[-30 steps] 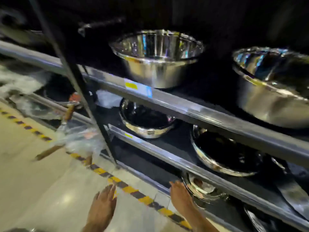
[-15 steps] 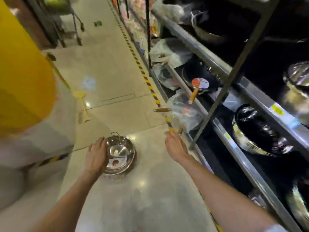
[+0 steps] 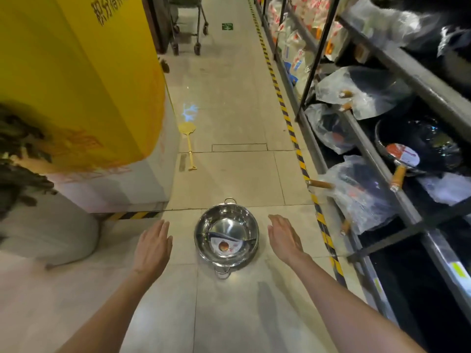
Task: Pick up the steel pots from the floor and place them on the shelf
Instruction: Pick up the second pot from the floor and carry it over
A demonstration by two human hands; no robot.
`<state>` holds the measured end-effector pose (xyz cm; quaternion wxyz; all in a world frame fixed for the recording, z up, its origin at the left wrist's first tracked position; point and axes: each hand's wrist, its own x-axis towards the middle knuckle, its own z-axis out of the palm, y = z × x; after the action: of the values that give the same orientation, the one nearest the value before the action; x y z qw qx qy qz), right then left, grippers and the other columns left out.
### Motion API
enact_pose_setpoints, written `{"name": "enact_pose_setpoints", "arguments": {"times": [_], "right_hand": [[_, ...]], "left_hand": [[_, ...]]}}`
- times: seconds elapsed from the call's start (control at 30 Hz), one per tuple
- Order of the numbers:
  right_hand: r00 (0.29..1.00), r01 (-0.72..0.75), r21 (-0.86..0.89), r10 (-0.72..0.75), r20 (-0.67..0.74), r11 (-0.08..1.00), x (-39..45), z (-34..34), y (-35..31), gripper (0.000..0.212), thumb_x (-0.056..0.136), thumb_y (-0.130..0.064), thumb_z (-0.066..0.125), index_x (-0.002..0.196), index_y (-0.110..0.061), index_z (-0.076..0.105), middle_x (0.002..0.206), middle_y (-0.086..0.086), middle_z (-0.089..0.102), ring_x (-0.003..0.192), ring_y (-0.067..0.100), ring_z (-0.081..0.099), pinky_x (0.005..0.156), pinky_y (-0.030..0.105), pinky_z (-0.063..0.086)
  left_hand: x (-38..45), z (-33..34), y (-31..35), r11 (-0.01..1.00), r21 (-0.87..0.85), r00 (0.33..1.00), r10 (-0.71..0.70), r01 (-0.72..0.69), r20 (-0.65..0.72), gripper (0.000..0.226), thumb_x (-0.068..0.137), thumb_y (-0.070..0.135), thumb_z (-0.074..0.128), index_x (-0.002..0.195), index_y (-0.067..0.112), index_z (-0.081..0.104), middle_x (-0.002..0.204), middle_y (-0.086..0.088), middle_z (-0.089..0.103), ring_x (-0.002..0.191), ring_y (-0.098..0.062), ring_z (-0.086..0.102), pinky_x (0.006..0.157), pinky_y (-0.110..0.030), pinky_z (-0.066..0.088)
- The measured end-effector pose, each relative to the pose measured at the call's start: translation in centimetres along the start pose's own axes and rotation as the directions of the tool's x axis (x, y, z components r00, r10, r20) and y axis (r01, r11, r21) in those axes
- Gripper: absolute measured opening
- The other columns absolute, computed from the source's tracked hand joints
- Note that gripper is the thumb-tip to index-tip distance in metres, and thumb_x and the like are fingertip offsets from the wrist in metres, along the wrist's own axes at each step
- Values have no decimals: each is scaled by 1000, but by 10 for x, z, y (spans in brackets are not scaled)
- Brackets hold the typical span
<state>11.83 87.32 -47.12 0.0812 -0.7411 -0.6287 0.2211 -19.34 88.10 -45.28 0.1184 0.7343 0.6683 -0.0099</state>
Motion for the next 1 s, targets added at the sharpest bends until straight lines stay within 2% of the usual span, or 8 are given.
{"name": "enact_pose_setpoints", "arguments": {"times": [0.27, 0.5, 0.67, 0.8, 0.9, 1.0], "right_hand": [[985, -140, -36, 143, 100, 989, 114, 78, 31, 45, 97, -16, 33, 141, -11, 31, 145, 9, 39, 134, 24, 34, 110, 34, 31], [957, -249, -23, 249, 147, 968, 227, 216, 91, 49, 97, -14, 34, 145, -14, 23, 148, 9, 35, 136, 25, 31, 110, 37, 33], [944, -313, 14, 309, 111, 950, 285, 330, 146, 51, 98, -14, 30, 147, -17, 16, 151, 10, 30, 138, 27, 28, 110, 37, 30], [954, -299, 39, 297, 34, 954, 316, 403, 184, 51, 99, -20, 31, 147, -15, 14, 148, 13, 32, 135, 29, 32, 107, 40, 34], [970, -230, 0, 230, -74, 973, 330, 436, 202, 49, 100, -25, 28, 146, -14, 17, 139, 15, 42, 126, 31, 41, 100, 41, 40], [973, -192, -6, 189, -135, 981, 335, 447, 211, 47, 100, -27, 27, 144, -15, 21, 137, 15, 45, 125, 30, 43, 99, 41, 41]], "left_hand": [[108, 82, -43, 996, -58, 991, -67, 74, 120, 50, 98, 27, 32, 144, 10, 25, 152, -11, 33, 137, -25, 36, 116, -40, 31], [222, 232, -75, 993, -54, 983, -92, 102, 159, 52, 98, 27, 35, 145, 11, 23, 153, -13, 31, 138, -25, 37, 115, -38, 34], [292, 359, -93, 993, -93, 983, -56, 73, 176, 54, 97, 29, 37, 146, 11, 22, 154, -15, 27, 137, -30, 37, 111, -43, 38], [327, 449, -105, 985, -148, 983, -58, 85, 176, 60, 96, 38, 34, 147, 12, 17, 156, -16, 19, 135, -35, 38, 107, -48, 40], [342, 493, -115, 976, -203, 988, -52, 81, 145, 63, 95, 38, 38, 147, 12, 15, 155, -17, 20, 129, -38, 44, 101, -50, 45], [350, 512, -121, 969, -241, 996, -36, 56, 88, 63, 95, 36, 41, 146, 8, 16, 147, -22, 30, 121, -41, 49, 92, -50, 48]]}}
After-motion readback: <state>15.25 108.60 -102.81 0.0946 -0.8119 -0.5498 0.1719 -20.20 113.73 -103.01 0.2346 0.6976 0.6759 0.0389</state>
